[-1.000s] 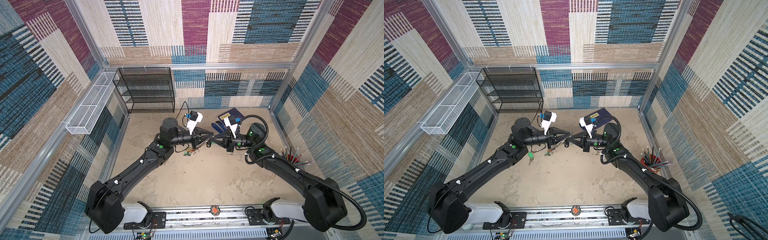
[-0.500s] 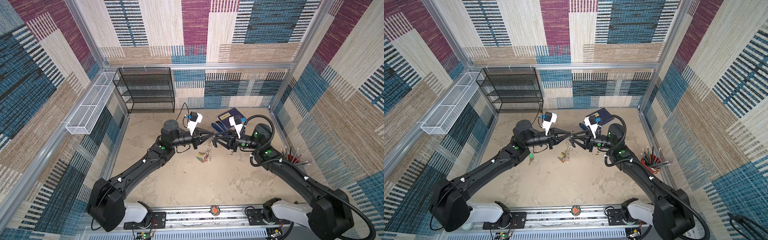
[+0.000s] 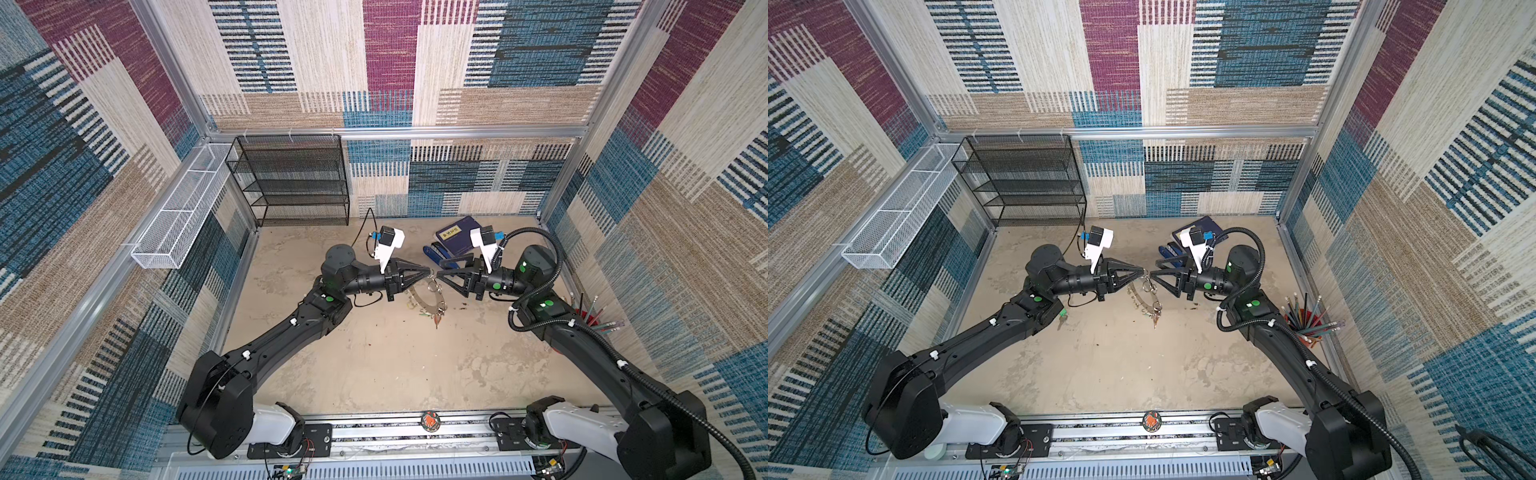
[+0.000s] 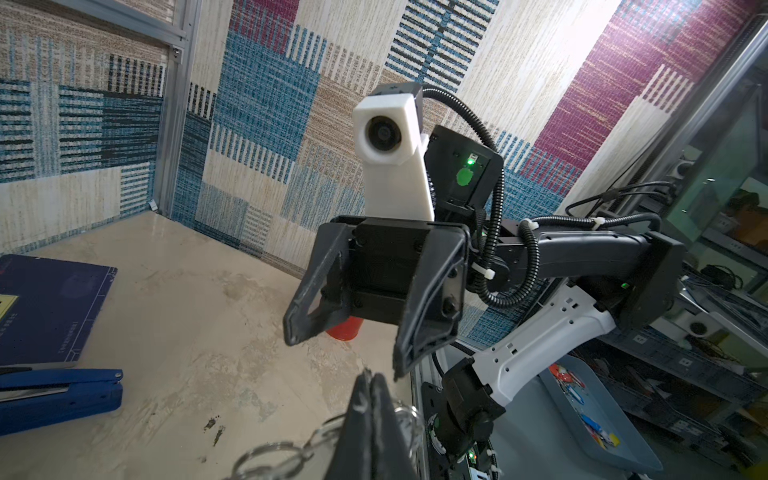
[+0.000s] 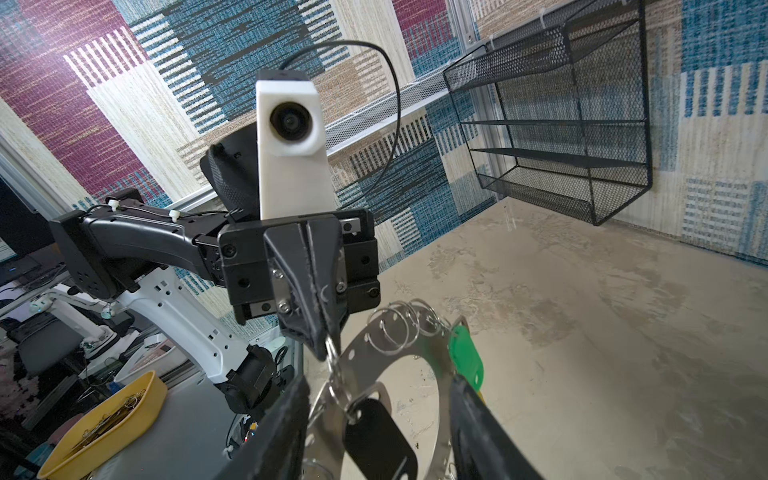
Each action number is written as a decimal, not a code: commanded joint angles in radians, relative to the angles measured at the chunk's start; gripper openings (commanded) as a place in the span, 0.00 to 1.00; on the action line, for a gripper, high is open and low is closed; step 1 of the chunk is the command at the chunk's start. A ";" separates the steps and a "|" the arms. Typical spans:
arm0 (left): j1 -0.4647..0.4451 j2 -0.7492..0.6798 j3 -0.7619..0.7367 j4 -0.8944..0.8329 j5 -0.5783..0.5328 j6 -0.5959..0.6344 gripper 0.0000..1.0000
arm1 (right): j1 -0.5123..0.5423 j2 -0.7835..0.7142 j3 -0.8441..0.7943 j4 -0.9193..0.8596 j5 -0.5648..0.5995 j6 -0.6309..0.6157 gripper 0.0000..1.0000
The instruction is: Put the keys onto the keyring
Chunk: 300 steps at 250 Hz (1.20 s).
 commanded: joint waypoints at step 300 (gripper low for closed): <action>-0.006 0.029 0.003 0.106 0.029 -0.030 0.00 | 0.034 0.091 -0.008 0.239 -0.110 0.142 0.08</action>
